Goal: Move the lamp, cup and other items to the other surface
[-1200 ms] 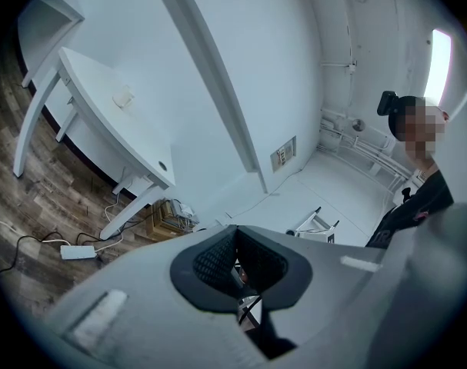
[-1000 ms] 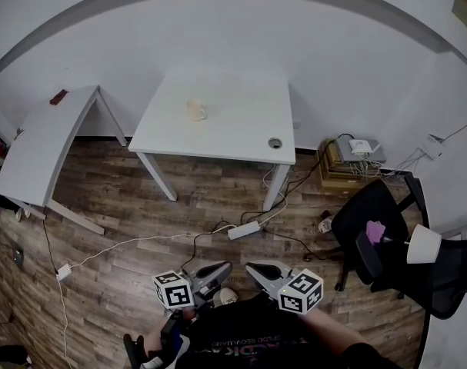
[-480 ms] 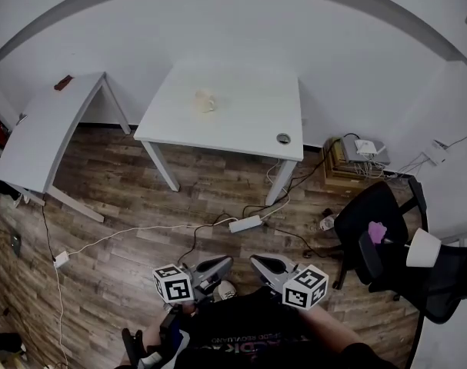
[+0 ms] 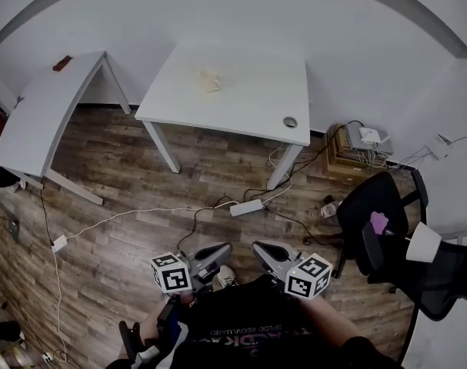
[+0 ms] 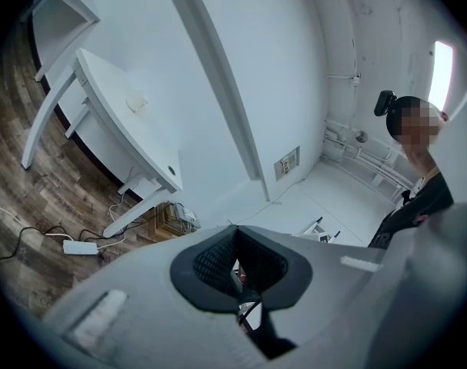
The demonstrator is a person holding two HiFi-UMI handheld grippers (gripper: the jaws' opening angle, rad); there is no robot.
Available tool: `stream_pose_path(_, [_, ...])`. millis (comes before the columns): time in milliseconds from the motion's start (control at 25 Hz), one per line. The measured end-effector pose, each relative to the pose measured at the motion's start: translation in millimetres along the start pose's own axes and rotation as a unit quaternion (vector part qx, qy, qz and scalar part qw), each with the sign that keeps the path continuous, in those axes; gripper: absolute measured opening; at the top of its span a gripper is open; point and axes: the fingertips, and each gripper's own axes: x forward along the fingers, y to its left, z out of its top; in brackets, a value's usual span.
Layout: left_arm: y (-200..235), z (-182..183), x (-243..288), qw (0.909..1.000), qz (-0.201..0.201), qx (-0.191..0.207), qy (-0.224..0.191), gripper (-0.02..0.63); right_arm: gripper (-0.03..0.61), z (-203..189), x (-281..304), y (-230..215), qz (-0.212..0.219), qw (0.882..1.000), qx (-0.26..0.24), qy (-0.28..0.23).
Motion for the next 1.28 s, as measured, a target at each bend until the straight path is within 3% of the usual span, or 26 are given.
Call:
stream_pose_path(640, [1.7,23.6,-21.9,0.9992,0.013,-0.003,-0.037,-0.002,0.032,12.0,21.0,17.8,0.015,0.999,-0.028,0.018])
stream_pose_path(920, [8.4,31.1,-22.0,0.9987,0.014,-0.006,-0.048,-0.002,0.034,26.4,26.9,5.0,0.013,1.0,-0.018,0.01])
stream_pose_path(1280, [35.3,76.2,-55.5,0.989,0.078,-0.002,-0.126,-0.002,0.045,80.3,86.9,-29.3,0.042,0.999,-0.029,0.011])
